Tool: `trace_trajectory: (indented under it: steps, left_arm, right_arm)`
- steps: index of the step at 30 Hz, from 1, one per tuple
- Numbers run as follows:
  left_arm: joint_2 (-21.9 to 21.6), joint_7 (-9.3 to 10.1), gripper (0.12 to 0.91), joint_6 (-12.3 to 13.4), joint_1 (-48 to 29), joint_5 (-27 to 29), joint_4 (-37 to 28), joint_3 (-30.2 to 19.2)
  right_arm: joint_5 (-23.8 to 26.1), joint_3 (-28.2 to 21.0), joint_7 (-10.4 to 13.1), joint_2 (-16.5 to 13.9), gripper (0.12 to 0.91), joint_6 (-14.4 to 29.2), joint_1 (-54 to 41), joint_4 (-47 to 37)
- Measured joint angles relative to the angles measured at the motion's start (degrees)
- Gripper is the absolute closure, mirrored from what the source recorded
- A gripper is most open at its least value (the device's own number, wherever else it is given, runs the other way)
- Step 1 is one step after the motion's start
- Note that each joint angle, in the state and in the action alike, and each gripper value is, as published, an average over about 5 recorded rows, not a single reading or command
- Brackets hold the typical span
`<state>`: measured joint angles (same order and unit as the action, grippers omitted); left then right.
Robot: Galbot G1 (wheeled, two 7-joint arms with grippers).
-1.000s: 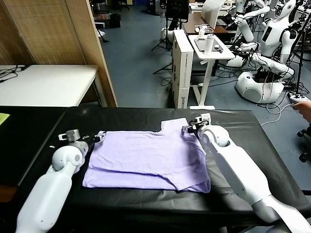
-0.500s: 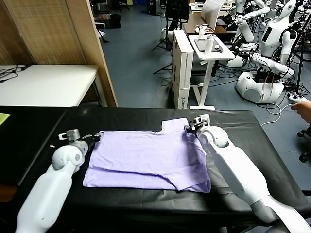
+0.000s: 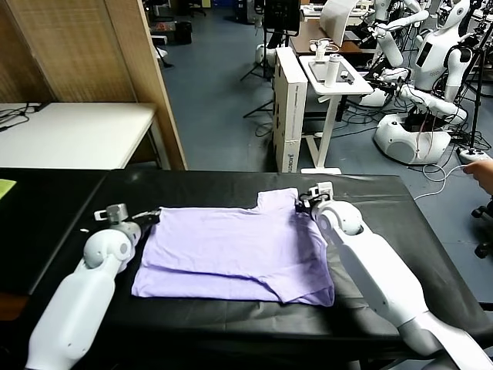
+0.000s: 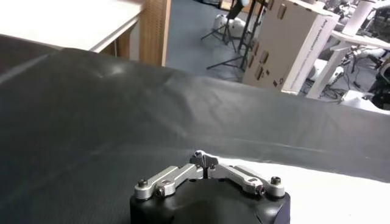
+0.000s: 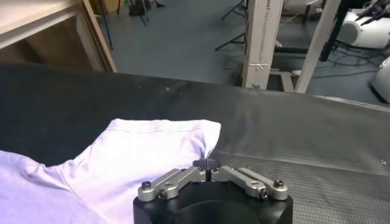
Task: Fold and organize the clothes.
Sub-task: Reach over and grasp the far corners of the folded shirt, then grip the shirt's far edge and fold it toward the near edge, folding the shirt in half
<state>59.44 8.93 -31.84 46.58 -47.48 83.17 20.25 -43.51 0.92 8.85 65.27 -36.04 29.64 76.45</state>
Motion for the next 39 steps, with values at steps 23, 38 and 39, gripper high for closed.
trace_trajectory:
  steps: [23, 38, 39]
  left_arm:
    - [-3.8, 1.09, 0.884, 0.6, 12.8, -5.1, 16.8, 7.9]
    - [-3.7, 0.67, 0.884, 1.4, 23.9, -4.7, 25.6, 13.7]
    - [-3.6, 0.59, 0.884, 1.4, 24.8, -4.5, 26.0, 14.1]
  right_arm:
    - [-7.7, 6.3, 2.8, -8.5, 0.885, -4.3, 9.4, 19.1]
    - [-8.3, 12.2, 5.8, -14.8, 0.885, -6.2, 25.8, 37.0]
    - [-8.1, 12.4, 5.9, -14.9, 0.885, -6.2, 26.8, 37.7]
